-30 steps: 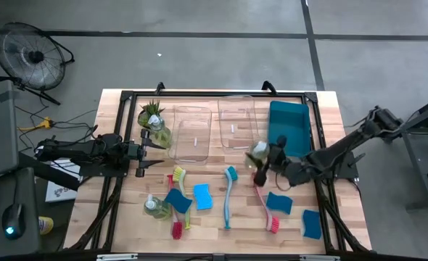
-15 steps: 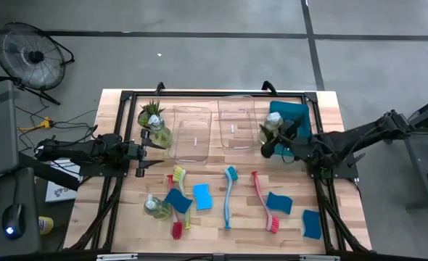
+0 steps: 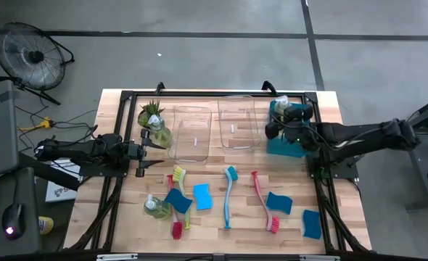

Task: Pick & Place Kitchen Sink Supplies
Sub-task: Put the bottom right green dishwashing liquid dispenser into the blue bin

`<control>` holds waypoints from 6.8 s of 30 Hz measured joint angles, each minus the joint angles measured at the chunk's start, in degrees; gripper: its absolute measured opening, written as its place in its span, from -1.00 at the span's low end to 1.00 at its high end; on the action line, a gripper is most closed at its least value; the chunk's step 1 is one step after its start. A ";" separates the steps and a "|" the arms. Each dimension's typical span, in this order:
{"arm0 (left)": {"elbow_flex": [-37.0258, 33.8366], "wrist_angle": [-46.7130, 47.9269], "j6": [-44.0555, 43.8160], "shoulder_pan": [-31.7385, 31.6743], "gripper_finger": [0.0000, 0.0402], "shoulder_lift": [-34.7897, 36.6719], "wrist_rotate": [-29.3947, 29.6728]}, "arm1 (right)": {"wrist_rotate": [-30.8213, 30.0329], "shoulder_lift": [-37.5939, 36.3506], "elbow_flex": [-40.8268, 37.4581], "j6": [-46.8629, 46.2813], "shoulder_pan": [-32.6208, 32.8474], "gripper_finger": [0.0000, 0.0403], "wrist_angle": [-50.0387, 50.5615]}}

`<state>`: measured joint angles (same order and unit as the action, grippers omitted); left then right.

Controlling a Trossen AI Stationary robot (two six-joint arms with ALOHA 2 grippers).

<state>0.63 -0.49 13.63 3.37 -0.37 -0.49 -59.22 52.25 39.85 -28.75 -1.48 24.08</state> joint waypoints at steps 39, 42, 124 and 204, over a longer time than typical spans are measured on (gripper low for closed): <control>0.02 0.01 0.00 0.01 0.06 -0.01 0.00 | 15.19 -0.13 -27.80 14.68 -31.59 -0.12 -50.41; -0.01 0.02 0.00 0.01 0.06 0.00 0.00 | 18.68 -0.13 -28.09 16.64 -33.42 -0.12 -52.50; 0.02 0.01 0.00 0.01 0.06 -0.02 0.00 | 40.21 -3.00 -28.10 23.43 -40.85 0.36 -48.90; -0.01 0.01 0.02 0.01 0.06 0.01 0.00 | 52.39 -15.21 -28.10 21.31 -40.86 0.63 -34.13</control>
<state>0.62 -0.48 13.65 3.38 -0.36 -0.49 -6.83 37.04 11.75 -7.44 -42.33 -10.06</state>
